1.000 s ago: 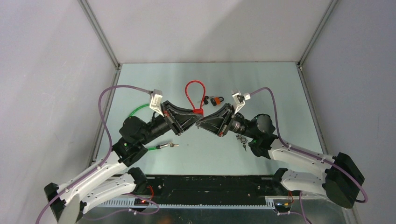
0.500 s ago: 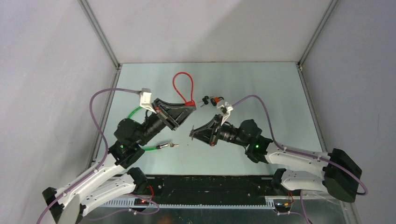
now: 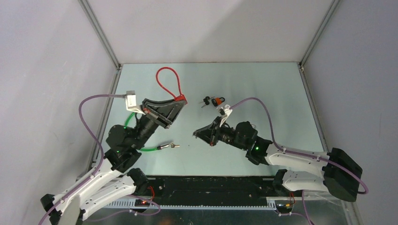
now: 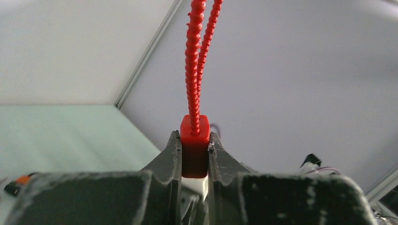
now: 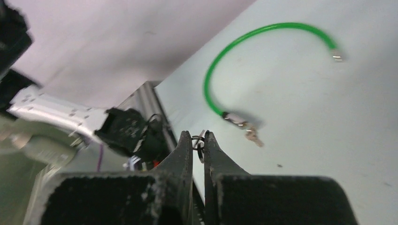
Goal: Lock with the key
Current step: Place the lock at the center of the board, then pick up the lock from the center of the board.
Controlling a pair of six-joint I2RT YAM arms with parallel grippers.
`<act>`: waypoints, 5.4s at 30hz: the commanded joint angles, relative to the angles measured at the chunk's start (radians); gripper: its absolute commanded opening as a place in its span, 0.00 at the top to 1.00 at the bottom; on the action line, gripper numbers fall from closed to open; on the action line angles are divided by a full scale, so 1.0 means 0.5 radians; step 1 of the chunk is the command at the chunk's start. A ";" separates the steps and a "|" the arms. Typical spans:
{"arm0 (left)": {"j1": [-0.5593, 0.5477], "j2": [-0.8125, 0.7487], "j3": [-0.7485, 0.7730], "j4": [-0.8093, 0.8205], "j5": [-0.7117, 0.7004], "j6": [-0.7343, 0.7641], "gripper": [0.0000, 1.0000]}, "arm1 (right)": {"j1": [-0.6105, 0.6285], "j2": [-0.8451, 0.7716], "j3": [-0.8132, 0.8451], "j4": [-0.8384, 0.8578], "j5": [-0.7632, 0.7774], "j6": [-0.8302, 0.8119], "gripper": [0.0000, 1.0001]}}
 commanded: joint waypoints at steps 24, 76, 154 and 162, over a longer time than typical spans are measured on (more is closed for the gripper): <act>0.016 1.812 -0.112 -0.197 0.417 -0.703 1.00 | -0.400 0.297 -0.092 -0.897 0.691 0.555 1.00; 0.087 -0.562 0.212 -1.842 -1.503 -0.009 0.00 | 0.195 1.623 1.463 -0.907 -0.396 -1.554 0.19; 0.973 -0.095 -0.548 -1.472 -0.479 -0.811 1.00 | -0.254 1.517 1.346 -0.272 -1.189 -0.762 0.58; 0.973 -0.219 -0.320 -1.472 -0.512 -0.410 1.00 | -0.385 1.183 1.157 -0.256 -1.026 -0.637 0.31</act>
